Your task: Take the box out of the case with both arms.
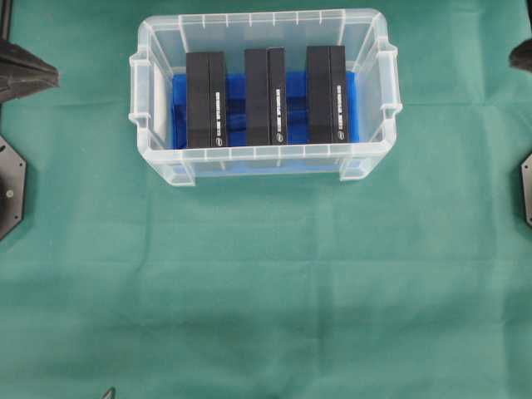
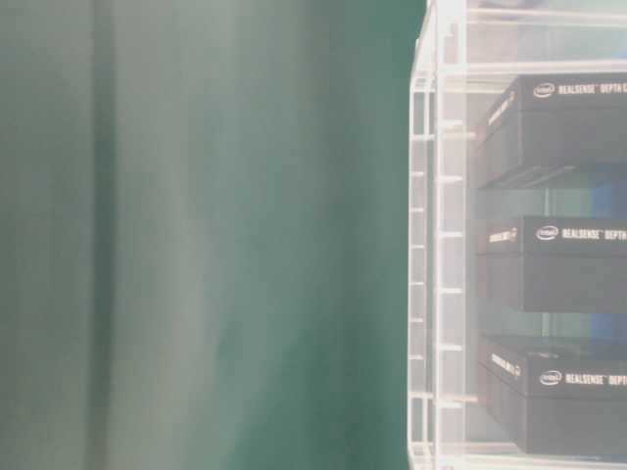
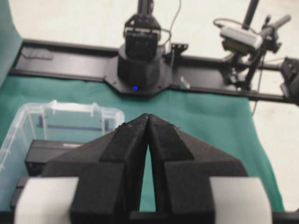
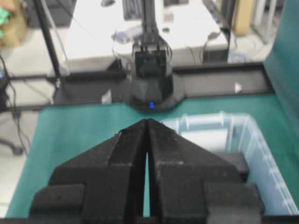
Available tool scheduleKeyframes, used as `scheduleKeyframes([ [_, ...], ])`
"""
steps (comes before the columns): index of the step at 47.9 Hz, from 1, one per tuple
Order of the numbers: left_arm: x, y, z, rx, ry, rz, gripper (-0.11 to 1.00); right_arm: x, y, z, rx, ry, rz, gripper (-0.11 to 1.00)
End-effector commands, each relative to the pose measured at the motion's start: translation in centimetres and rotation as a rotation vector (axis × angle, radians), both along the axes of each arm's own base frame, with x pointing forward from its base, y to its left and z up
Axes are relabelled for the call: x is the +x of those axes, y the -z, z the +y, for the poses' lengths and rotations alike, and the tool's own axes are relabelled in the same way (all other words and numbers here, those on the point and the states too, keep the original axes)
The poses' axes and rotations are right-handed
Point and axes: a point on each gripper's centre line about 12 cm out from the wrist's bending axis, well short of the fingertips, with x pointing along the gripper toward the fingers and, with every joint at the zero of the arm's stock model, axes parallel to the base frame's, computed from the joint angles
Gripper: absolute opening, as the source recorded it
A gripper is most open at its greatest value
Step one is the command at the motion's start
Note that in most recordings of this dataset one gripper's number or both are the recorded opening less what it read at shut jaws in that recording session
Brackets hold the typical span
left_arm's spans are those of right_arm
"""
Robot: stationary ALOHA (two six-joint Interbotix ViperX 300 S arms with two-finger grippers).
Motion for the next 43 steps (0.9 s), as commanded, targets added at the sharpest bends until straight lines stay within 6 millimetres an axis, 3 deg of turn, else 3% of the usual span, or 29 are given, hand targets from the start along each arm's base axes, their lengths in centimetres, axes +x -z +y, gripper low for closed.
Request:
scheduleKeyframes([
  [1,-0.1,-1.0,-0.1,-0.003,0.002,-0.017,0.00,-0.2,-0.4,-0.1,0.003,0.005,0.018,0.00],
  [13,-0.2,0.0,0.0,-0.058,-0.015,0.205,0.00,-1.0,1.8,-0.1,0.087,0.030,0.270,0.00],
  [35,-3.6,5.4,-0.1,-0.070,-0.062,1.069,0.00,-5.2,8.3,0.0,0.157,0.127,1.137,0.00],
  [43,-4.1,5.8,-0.1,-0.066,-0.068,1.192,0.00,-6.0,9.0,0.0,0.149,0.136,1.286,0.00],
])
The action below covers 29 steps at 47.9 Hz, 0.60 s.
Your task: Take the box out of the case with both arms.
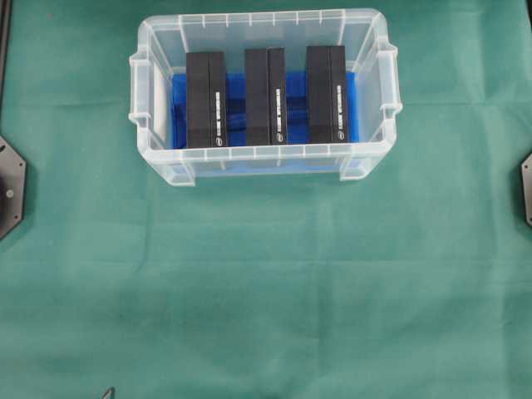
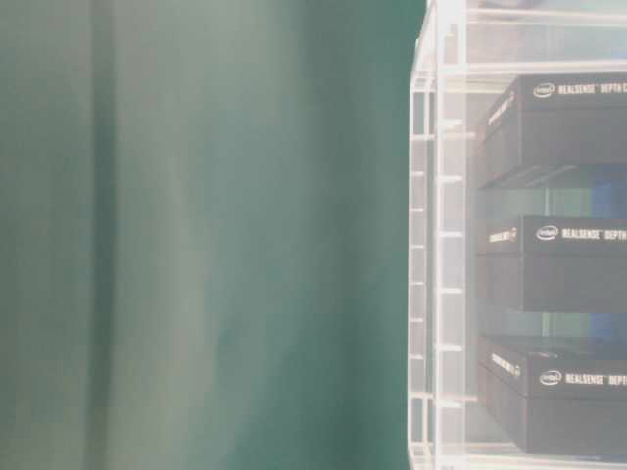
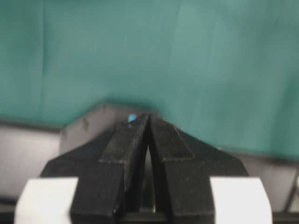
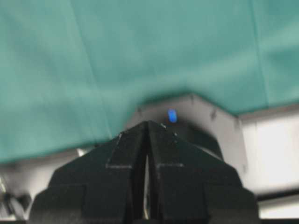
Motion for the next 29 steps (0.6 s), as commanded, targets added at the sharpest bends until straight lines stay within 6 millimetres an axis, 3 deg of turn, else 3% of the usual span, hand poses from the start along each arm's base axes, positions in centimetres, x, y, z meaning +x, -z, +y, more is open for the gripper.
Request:
scheduleKeyframes([
  [1,-0.1,-0.7,0.0,0.003,0.003,0.005,0.00,-0.4,-0.7,0.0,0.003,-0.002,0.017,0.00],
  [13,-0.1,-0.8,0.0,-0.009,-0.045,0.002,0.00,0.1,-0.7,0.0,0.003,0.028,-0.016,0.00],
  [18,-0.1,-0.8,0.2,-0.034,-0.188,-0.001,0.00,0.3,-0.6,-0.1,0.011,0.099,-0.018,0.00],
  [29,-0.4,-0.8,0.3,-0.143,-0.606,-0.020,0.00,0.9,-0.2,-0.4,0.057,0.481,-0.003,0.00],
])
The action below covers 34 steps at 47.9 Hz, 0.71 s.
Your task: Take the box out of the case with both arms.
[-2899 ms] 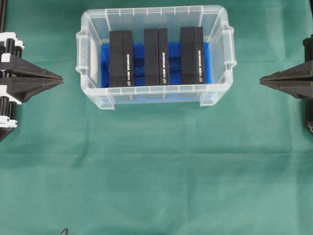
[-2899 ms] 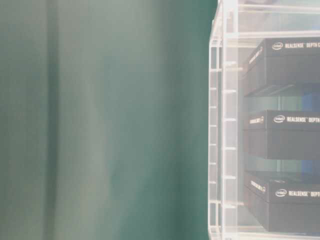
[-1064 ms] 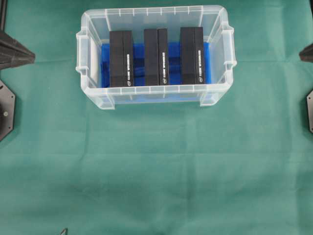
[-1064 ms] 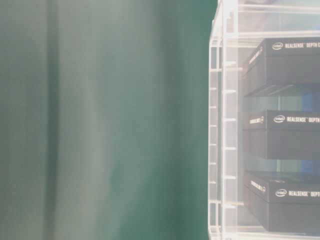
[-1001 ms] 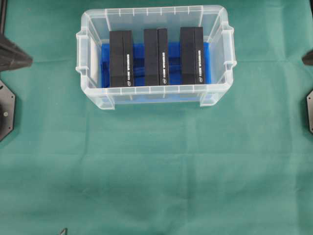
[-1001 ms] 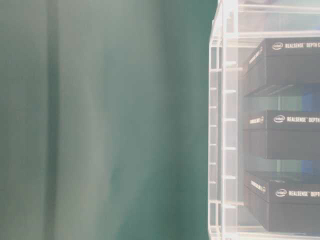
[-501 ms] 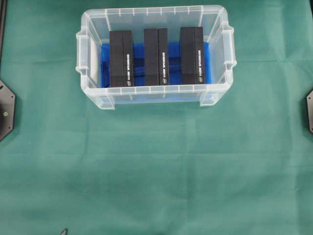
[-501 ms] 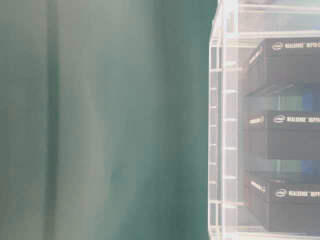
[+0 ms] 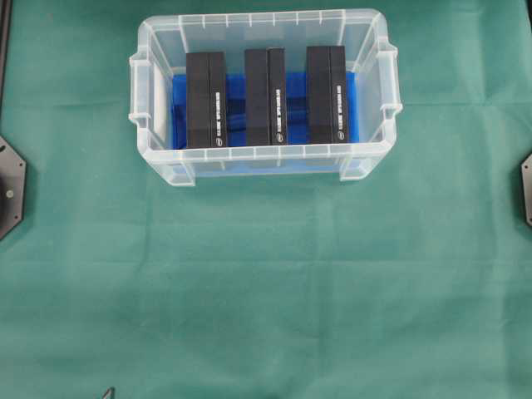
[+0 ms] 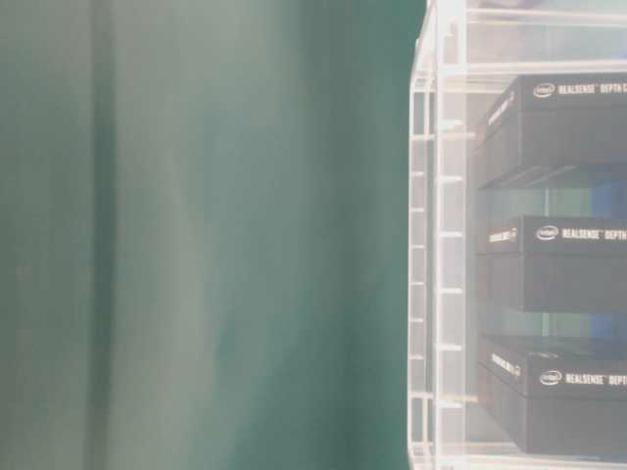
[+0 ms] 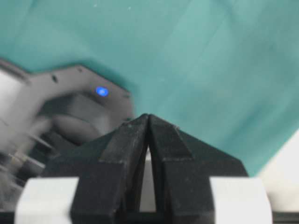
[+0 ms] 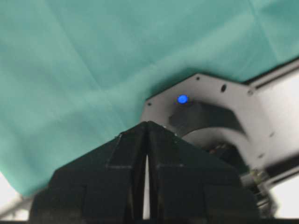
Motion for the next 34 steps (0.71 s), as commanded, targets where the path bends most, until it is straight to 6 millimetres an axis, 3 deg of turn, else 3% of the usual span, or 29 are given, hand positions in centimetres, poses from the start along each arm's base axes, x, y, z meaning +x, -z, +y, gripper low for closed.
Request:
scheduleKeyframes([
  [1,-0.1,-0.6,0.1,-0.033,-0.139,-0.032,0.00,0.1,-0.6,-0.1,0.013,0.131,-0.031,0.00],
  [16,0.0,-0.6,-0.1,-0.160,-0.580,-0.042,0.00,0.5,-0.6,-0.4,0.087,0.703,-0.063,0.00],
  [34,0.3,-0.6,0.4,-0.163,-0.659,-0.043,0.00,0.7,-0.5,-1.5,0.019,0.746,-0.082,0.00],
])
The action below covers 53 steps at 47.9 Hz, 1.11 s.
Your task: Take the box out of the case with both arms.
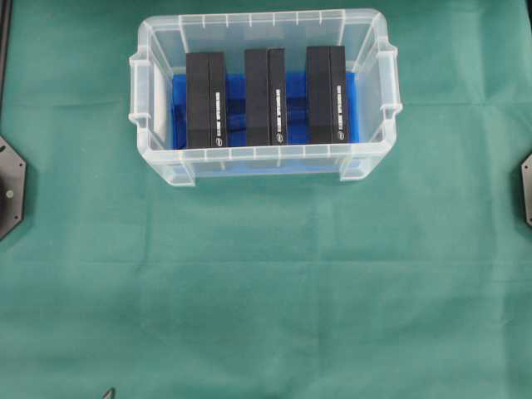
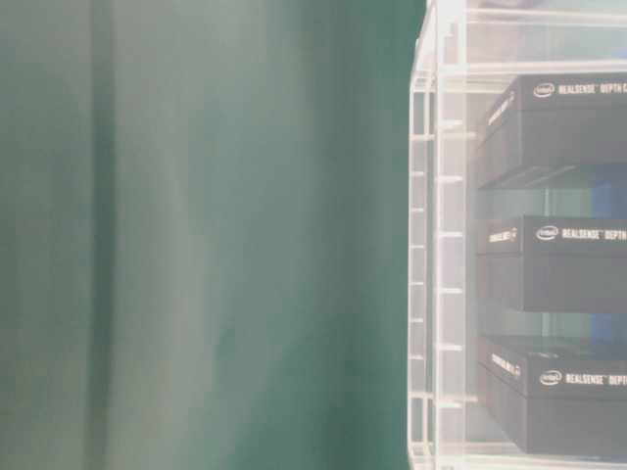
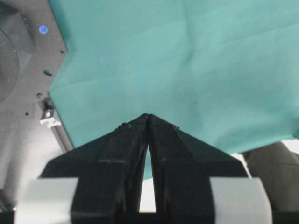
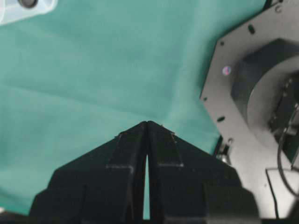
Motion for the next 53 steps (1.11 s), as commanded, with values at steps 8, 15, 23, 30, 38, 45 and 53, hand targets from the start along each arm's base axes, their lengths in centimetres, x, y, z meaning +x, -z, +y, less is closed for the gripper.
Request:
scheduleKeyframes([
  [8,-0.1,-0.6,2.8,0.038,-0.045,-0.011,0.00,0.0,-0.6,-3.3,-0.070,0.023,0.006,0.00],
  [15,-0.3,-0.4,5.2,0.064,-0.065,0.012,0.00,-0.1,-0.1,-6.7,-0.088,0.024,0.047,0.00],
  [23,-0.6,-0.1,7.2,0.077,-0.084,0.038,0.00,0.3,0.4,-9.3,-0.092,-0.029,0.093,0.00],
  [30,-0.5,-0.2,7.8,0.092,-0.064,0.032,0.00,0.7,0.6,-9.7,-0.087,-0.042,0.108,0.00],
  [38,-0.3,-0.1,7.8,0.092,-0.056,0.023,0.00,0.6,0.5,-9.5,-0.084,-0.042,0.096,0.00],
  [45,-0.3,0.1,7.7,0.083,-0.054,0.024,0.00,0.2,0.4,-9.3,-0.093,-0.041,0.078,0.00],
  [53,0.0,0.2,7.7,0.072,-0.051,0.028,0.00,0.0,0.2,-9.1,-0.096,-0.035,0.061,0.00],
])
